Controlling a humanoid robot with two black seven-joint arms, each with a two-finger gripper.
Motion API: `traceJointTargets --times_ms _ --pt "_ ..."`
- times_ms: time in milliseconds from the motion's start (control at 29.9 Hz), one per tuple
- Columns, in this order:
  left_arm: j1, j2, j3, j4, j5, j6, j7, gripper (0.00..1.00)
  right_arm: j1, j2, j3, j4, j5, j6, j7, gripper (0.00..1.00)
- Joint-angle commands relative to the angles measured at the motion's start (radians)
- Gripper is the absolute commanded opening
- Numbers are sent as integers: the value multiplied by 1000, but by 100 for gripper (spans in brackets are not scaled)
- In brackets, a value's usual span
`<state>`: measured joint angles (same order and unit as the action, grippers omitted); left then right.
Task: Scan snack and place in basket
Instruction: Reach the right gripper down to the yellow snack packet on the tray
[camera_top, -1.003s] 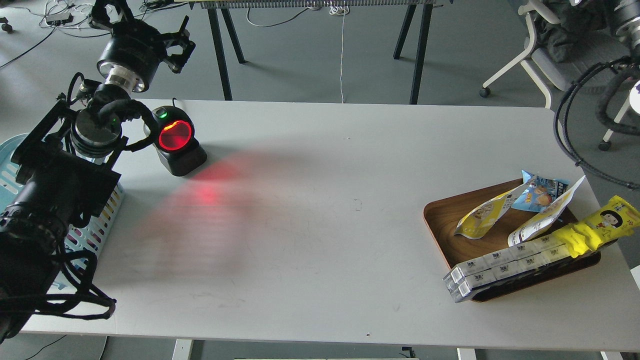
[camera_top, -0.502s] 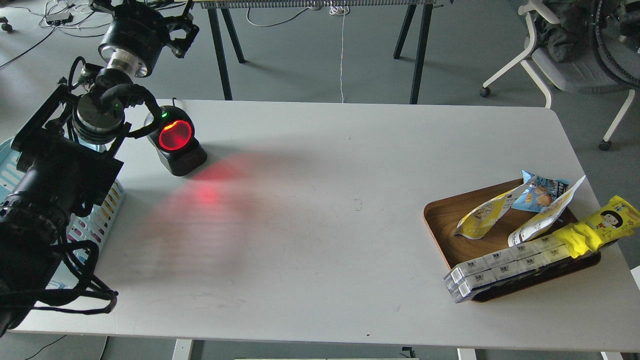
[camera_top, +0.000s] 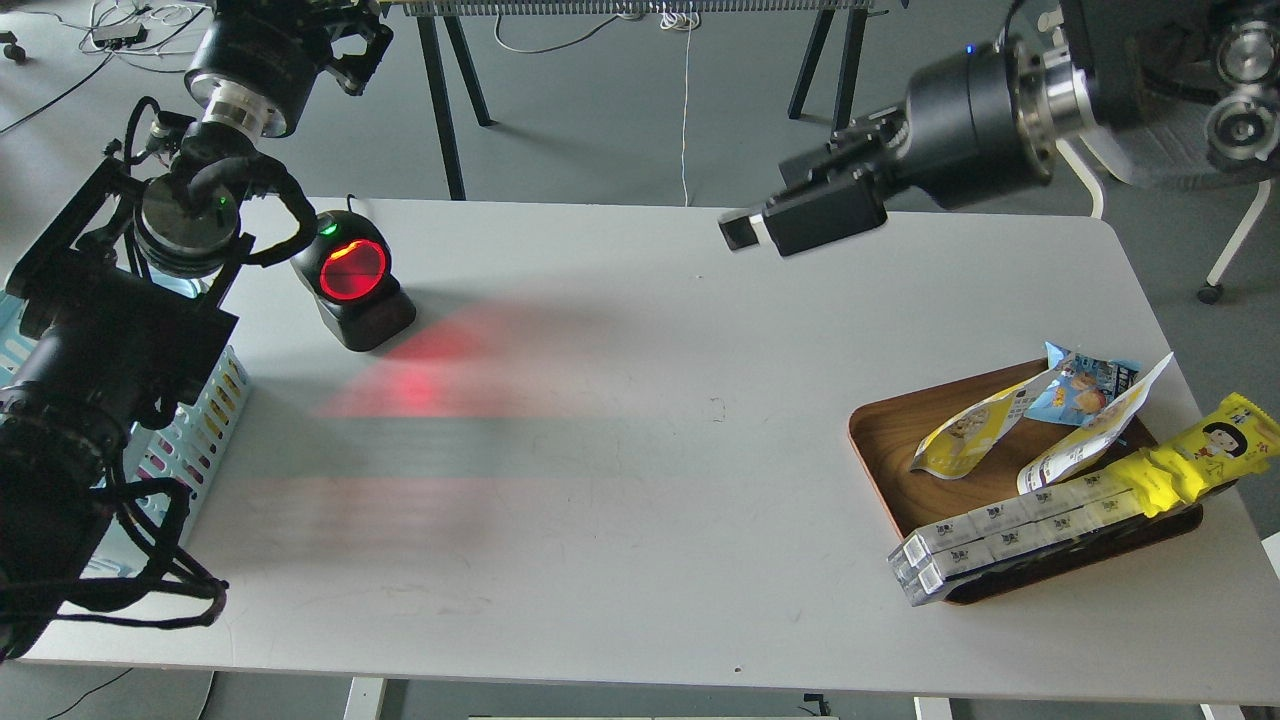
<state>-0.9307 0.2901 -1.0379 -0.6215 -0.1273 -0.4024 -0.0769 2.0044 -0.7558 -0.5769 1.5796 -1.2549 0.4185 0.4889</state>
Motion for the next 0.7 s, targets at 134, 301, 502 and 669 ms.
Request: traceJointTargets --times_ms 134,301,502,669 --pt "-2 3 1 0 -2 -1 0 100 2 -57 -155 117 -265 -65 0 97" --pt "0 0 2 0 -2 -1 0 100 -6 -62 -302 91 -521 -269 0 97" --pt "0 -3 2 0 -2 1 0 100 -38 -79 -342 65 -603 -297 0 97" --pt "0 -3 4 0 -2 1 2 100 -107 -71 -340 -44 -655 -297 0 97"
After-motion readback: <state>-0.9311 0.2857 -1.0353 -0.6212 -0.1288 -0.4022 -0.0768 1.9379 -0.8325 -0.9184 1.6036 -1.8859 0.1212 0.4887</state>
